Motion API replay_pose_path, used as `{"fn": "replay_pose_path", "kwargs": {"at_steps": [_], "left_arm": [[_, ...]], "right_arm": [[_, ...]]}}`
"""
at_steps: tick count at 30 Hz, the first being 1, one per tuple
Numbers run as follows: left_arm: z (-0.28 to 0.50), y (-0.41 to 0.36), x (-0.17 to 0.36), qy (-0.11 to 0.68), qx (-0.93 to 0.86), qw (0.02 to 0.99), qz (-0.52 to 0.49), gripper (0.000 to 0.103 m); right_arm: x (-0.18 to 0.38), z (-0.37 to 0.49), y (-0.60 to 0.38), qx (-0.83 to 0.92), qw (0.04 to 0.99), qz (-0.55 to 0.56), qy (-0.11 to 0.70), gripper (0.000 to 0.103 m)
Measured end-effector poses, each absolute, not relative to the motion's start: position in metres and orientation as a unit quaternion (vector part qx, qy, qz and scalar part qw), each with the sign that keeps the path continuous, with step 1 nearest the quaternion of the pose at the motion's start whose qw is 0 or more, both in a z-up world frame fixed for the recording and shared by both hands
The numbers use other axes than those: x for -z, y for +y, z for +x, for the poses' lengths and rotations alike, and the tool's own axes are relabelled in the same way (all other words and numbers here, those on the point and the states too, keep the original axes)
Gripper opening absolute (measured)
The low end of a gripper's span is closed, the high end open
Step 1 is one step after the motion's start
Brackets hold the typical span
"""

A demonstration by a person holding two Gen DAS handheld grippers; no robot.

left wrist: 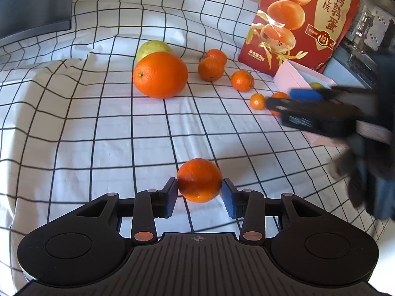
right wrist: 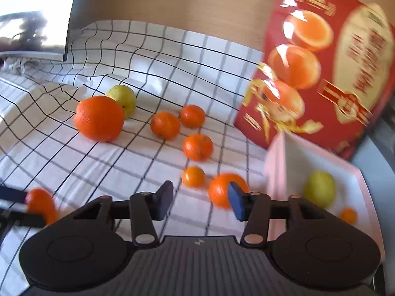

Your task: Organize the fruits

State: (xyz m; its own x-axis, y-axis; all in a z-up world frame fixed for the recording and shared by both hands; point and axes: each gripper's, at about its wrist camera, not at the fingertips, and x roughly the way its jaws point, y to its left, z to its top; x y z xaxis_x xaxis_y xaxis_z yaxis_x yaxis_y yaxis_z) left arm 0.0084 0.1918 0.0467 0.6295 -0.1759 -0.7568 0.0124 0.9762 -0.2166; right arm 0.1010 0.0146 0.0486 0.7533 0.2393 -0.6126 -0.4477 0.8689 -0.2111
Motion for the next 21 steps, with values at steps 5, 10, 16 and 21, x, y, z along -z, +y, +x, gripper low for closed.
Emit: {"fn": "replay_pose_path", "kwargs": {"at_steps": [5, 10, 16, 21], "left_arm": [[0.005, 0.19, -0.047, 0.429, 0.05, 0.897, -0.093, 0.044], [0.004, 0.192, -0.046, 0.43, 0.052, 0.896, -0.096, 0.044], [0.009, 0.191, -0.047, 0.428, 0.054, 0.897, -0.092, 0.044], [0.015, 0.189, -0.048, 0.424, 0.058, 0.9, -0.082, 0.044]], "right_arm": [[-0.028, 0.126, 0.055, -0.185, 0.905, -0.243, 0.297, 0.039], [-0.006, 0.138, 0.068, -0.179, 0.892, -0.279, 0.308, 0.031], [-0.015, 0.129, 0.055, -0.183, 0.896, -0.234, 0.329, 0.028], [-0.037, 0.086, 0.03, -0.216, 0.9, -0.16, 0.344, 0.028]]}}
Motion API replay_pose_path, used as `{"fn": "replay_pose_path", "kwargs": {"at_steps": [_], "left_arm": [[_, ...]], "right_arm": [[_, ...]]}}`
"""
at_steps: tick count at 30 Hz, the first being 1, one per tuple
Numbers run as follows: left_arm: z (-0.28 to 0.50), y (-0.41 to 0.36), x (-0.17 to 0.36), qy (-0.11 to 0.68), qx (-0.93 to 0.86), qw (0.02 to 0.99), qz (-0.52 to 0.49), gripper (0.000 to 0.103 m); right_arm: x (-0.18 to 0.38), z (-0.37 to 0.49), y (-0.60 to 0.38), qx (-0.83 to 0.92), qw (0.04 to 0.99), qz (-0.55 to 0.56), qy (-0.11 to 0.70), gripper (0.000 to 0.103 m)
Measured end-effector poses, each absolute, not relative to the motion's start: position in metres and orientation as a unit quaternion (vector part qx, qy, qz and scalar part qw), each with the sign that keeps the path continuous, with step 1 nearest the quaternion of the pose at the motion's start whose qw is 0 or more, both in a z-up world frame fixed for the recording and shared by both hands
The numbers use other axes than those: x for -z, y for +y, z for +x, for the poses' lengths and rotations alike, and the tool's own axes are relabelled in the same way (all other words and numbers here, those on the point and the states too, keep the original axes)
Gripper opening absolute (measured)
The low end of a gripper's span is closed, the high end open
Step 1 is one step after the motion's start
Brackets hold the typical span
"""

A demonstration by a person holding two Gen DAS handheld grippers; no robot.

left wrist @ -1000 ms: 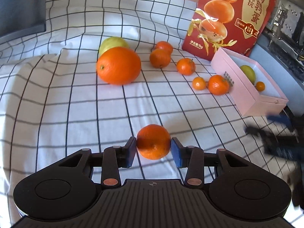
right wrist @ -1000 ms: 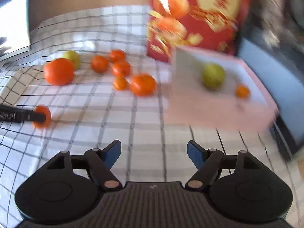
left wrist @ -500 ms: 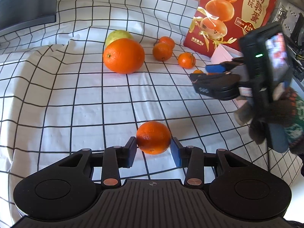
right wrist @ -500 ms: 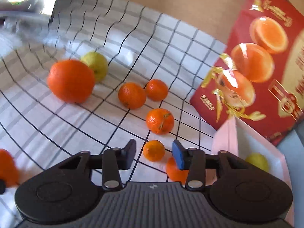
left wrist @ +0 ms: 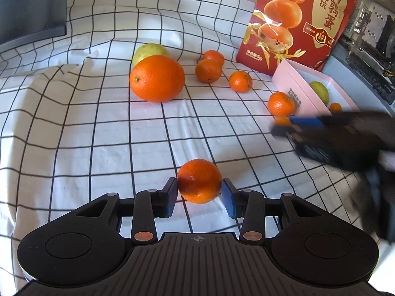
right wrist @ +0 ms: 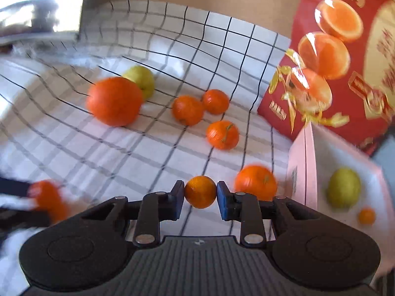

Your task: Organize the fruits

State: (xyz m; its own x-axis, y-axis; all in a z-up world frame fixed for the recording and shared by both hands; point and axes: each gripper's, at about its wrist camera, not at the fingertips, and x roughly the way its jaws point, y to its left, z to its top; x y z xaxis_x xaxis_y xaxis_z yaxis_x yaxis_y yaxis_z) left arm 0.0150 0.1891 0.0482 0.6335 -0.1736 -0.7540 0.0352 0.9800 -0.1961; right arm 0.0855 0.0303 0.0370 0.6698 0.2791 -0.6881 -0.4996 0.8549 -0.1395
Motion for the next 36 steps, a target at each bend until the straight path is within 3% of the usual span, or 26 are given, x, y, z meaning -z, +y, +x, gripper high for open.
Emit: {"fn": "replay_pose_path", "kwargs": {"at_steps": [10, 12, 14, 16, 36], "left_arm": [[0.032, 0.185, -0.048, 0.415, 0.064, 0.906, -0.062, 0.044], [0.036, 0.184, -0.049, 0.413, 0.066, 0.907, -0.055, 0.044], [0.04, 0.183, -0.049, 0.413, 0.067, 0.907, -0.055, 0.044], [0.043, 0.184, -0.049, 0.413, 0.066, 0.906, -0.059, 0.044], [0.05, 0.177, -0.036, 0.437, 0.073, 0.895, -0.045, 0.047]], "right_arm": [[-0.028, 0.023, -0.03, -0.203, 0.897, -0.04, 0.391, 0.029], [-0.024, 0.02, -0.036, -0.192, 0.897, -0.028, 0.397, 0.035], [-0.021, 0.017, -0.041, -0.181, 0.899, -0.017, 0.398, 0.051], [-0.02, 0.013, -0.045, -0.171, 0.902, -0.008, 0.396, 0.058], [-0.005, 0.001, -0.033, -0.199, 0.897, -0.057, 0.391, 0.103]]}}
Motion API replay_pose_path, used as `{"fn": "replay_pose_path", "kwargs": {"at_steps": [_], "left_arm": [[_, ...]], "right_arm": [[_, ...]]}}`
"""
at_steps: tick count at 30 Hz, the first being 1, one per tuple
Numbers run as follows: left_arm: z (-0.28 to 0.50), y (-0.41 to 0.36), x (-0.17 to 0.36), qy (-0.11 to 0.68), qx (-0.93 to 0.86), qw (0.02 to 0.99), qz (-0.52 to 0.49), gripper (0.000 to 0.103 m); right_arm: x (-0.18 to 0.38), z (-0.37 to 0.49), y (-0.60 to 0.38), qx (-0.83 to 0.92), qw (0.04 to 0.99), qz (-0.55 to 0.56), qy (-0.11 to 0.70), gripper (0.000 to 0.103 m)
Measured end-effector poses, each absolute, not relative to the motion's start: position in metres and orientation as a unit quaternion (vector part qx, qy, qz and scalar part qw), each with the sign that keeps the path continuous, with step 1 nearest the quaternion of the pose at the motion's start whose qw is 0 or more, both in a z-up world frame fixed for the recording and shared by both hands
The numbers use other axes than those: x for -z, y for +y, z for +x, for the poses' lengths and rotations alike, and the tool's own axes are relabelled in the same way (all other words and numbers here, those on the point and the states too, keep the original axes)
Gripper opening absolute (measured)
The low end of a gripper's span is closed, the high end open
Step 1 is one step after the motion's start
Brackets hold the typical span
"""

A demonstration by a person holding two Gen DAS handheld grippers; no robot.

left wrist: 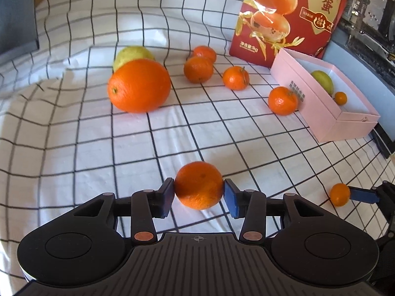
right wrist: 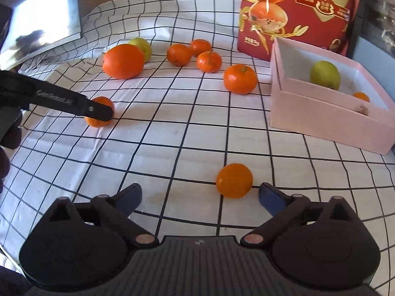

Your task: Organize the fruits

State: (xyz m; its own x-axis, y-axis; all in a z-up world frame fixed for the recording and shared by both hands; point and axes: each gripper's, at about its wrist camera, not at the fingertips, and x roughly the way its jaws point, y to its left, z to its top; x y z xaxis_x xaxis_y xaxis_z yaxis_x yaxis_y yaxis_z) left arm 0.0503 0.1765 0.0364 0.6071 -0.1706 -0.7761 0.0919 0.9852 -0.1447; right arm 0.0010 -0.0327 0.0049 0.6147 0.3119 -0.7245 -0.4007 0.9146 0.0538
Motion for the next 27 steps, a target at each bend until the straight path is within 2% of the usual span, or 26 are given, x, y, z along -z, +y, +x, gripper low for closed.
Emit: {"fn": "replay_pose_path", "kwargs": {"at_steps": [10, 12, 15, 17, 21, 22, 23, 27], "left_arm": [[0.051, 0.177, -0.03, 0.423, 0.088, 0.9, -0.062, 0.047], [0.051, 0.177, -0.03, 0.422, 0.089, 0.9, -0.063, 0.047], [0.052, 0.178, -0.03, 0.421, 0.091, 0.9, -0.066, 0.047], [0.053, 0.179, -0.029, 0.42, 0.092, 0.9, -0.07, 0.047], [0.055, 0.179, -0.029, 0.42, 0.092, 0.9, -0.07, 0.047], [0.054, 0.179, -0.029, 0.419, 0.092, 0.901, -0.068, 0.048], [0.054, 0.178, -0.029, 0.419, 0.091, 0.901, -0.065, 0.048], [0.051, 0.174, -0.03, 0.418, 0.092, 0.902, -0.048, 0.048]], "right_arm": [[-0.007, 0.002, -0.036, -0.203, 0.895, -0.062, 0.393, 0.103], [-0.009, 0.004, -0.04, -0.199, 0.897, -0.048, 0.391, 0.096], [-0.014, 0.007, -0.049, -0.185, 0.901, -0.018, 0.392, 0.08], [-0.016, 0.009, -0.053, -0.173, 0.904, -0.017, 0.391, 0.062], [-0.017, 0.012, -0.056, -0.157, 0.907, -0.03, 0.389, 0.041], [-0.018, 0.012, -0.056, -0.155, 0.907, -0.031, 0.389, 0.033], [-0.018, 0.012, -0.057, -0.156, 0.907, -0.031, 0.391, 0.029], [-0.021, 0.008, -0.06, -0.146, 0.91, -0.039, 0.386, 0.029]]}}
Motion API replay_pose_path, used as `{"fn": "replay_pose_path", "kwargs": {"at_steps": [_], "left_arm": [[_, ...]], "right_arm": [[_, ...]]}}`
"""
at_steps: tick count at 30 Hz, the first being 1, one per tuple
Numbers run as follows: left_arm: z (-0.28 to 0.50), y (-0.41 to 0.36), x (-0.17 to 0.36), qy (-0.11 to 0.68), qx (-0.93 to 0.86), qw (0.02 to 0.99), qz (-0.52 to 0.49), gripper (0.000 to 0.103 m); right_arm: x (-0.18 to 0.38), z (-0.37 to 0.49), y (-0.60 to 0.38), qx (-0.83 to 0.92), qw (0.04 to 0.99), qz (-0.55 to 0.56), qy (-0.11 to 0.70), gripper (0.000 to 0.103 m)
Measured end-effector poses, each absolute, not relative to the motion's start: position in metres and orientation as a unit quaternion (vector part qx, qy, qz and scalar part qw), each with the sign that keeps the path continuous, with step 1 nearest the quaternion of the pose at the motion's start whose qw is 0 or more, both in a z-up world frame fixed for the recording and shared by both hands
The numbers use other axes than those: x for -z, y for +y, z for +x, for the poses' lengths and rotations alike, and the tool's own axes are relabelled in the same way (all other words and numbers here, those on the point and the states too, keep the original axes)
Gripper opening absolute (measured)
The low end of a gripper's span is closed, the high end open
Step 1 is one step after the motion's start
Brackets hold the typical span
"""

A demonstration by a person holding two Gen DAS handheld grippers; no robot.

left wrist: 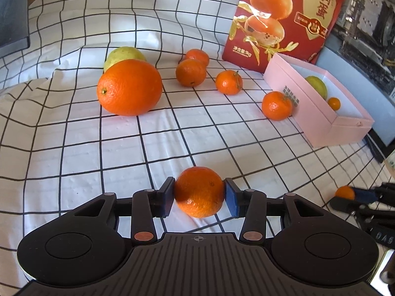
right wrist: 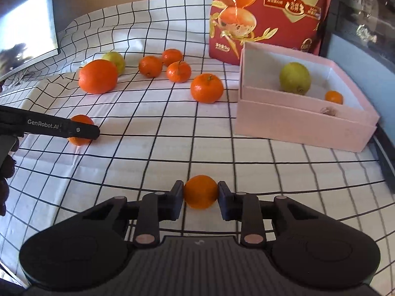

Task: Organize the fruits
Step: 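Carry both held tangerines over the pink box and open both tools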

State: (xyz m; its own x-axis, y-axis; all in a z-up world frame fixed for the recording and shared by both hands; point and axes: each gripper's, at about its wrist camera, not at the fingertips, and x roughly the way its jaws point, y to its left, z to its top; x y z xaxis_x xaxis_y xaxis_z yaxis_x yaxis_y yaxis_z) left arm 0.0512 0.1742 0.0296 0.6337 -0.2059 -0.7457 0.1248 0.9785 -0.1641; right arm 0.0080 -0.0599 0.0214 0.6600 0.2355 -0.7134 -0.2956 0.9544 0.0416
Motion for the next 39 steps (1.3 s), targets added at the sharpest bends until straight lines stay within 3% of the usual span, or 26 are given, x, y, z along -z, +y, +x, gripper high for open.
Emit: {"fn": "replay_pose_path", "kwargs": {"at_steps": [9, 16, 21, 26, 32, 33, 35, 36, 39], "left_arm": [[0.06, 0.143, -0.051, 0.381, 0.15, 0.911, -0.051, 0.047], [0.128, 0.061, -0.147, 0.296, 0.25, 0.92, -0.05, 0.047], [0.185, 0.001, -0.195, 0.287, 0.289, 0.912, -0.044, 0.047], [0.233, -0.052, -0.19, 0.316, 0.286, 0.904, -0.018, 0.047], [0.265, -0.068, -0.148, 0.366, 0.274, 0.889, -0.029, 0.047], [0.264, -0.066, -0.146, 0.363, 0.273, 0.891, -0.029, 0.047], [0.262, -0.057, -0.145, 0.361, 0.273, 0.891, -0.039, 0.047], [0.259, -0.049, -0.145, 0.361, 0.271, 0.891, -0.045, 0.047], [0.235, -0.02, -0.146, 0.346, 0.25, 0.903, -0.053, 0.047]], "right_arm": [[-0.04, 0.011, -0.098, -0.104, 0.926, -0.016, 0.361, 0.029], [-0.102, 0.053, -0.145, -0.075, 0.955, -0.01, 0.286, 0.029], [-0.137, 0.102, -0.174, -0.068, 0.963, -0.003, 0.262, 0.029], [-0.137, 0.142, -0.189, -0.067, 0.96, -0.007, 0.273, 0.029], [-0.115, 0.169, -0.196, -0.075, 0.95, -0.004, 0.304, 0.029], [-0.11, 0.174, -0.196, -0.083, 0.946, 0.001, 0.313, 0.03], [-0.101, 0.18, -0.196, -0.092, 0.942, 0.006, 0.324, 0.049], [-0.098, 0.182, -0.195, -0.091, 0.942, 0.001, 0.324, 0.053], [-0.094, 0.183, -0.189, -0.089, 0.942, -0.015, 0.323, 0.055]]}}
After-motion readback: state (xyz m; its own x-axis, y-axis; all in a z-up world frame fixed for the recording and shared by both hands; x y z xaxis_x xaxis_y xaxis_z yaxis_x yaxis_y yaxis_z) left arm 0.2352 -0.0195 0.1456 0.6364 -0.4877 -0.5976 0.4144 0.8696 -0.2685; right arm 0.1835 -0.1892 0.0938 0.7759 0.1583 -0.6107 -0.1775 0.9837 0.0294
